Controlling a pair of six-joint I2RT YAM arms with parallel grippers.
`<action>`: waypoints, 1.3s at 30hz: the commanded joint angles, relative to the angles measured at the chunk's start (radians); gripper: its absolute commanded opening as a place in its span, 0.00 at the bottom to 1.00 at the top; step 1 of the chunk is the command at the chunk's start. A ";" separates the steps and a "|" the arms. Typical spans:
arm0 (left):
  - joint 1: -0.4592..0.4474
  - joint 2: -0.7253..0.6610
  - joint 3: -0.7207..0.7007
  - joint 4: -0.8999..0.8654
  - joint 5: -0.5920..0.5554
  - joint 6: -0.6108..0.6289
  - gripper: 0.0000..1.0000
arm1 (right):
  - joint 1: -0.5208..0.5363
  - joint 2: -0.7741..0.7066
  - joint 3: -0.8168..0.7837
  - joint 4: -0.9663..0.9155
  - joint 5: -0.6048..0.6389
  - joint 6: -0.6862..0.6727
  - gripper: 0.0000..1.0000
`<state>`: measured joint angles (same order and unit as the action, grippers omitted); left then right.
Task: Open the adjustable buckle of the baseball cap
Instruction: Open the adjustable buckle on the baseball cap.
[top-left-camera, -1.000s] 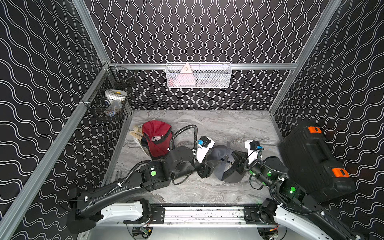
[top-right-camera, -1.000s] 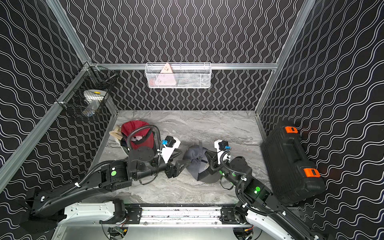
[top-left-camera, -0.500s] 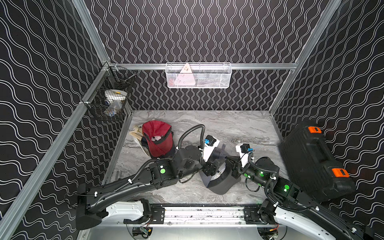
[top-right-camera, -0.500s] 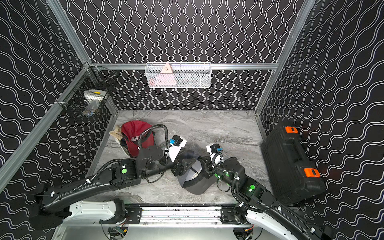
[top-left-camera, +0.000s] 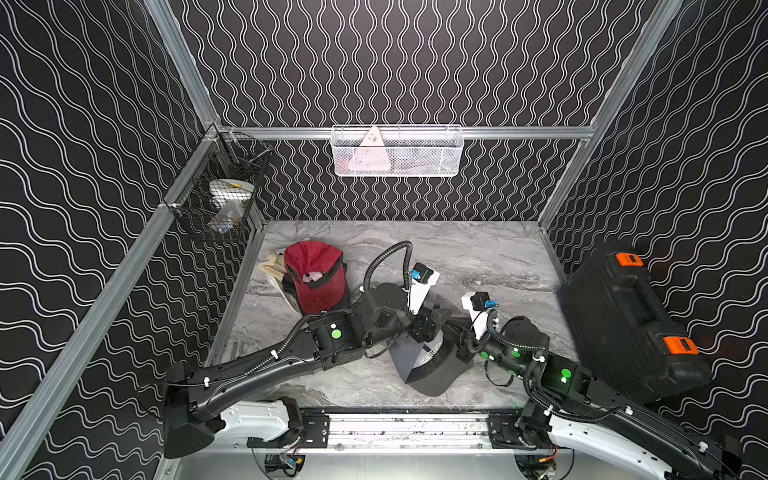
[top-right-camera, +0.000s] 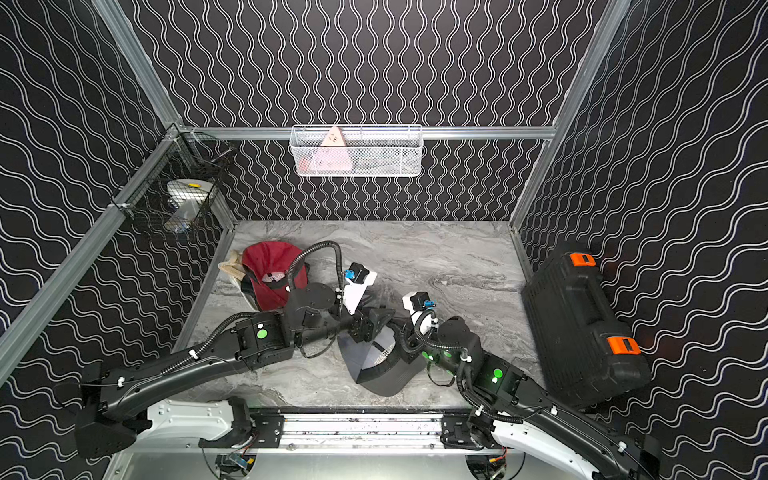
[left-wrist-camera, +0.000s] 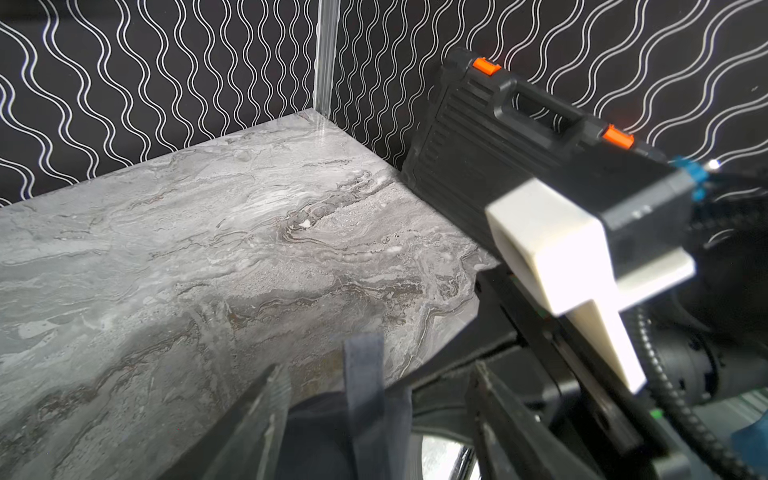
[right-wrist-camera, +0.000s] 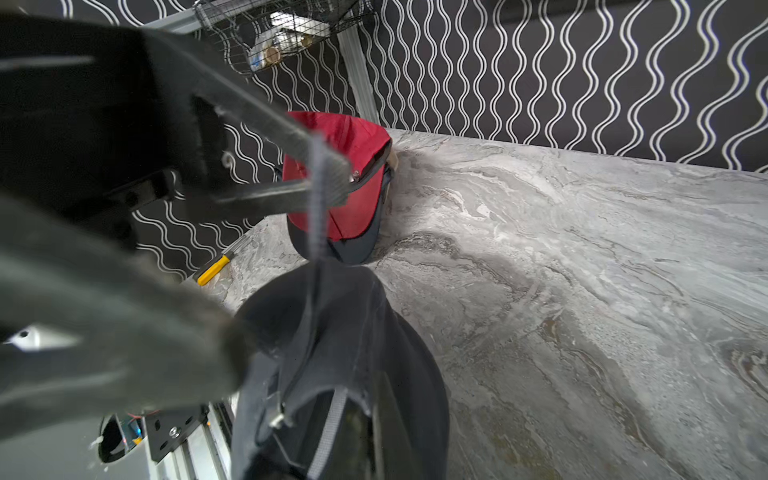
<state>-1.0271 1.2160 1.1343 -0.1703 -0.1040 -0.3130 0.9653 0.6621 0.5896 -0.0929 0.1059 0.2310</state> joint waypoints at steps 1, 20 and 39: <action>0.008 0.002 -0.007 0.055 0.028 -0.018 0.70 | 0.014 0.006 0.012 0.047 0.032 0.004 0.00; 0.016 -0.022 -0.040 0.080 0.043 -0.028 0.07 | 0.039 0.007 0.018 0.039 0.088 0.029 0.00; 0.016 -0.085 -0.126 0.105 0.072 -0.070 0.00 | 0.040 -0.036 0.053 0.012 0.214 0.102 0.00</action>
<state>-1.0119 1.1412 1.0199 -0.0971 -0.0364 -0.3599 1.0042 0.6338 0.6342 -0.1070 0.2855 0.3004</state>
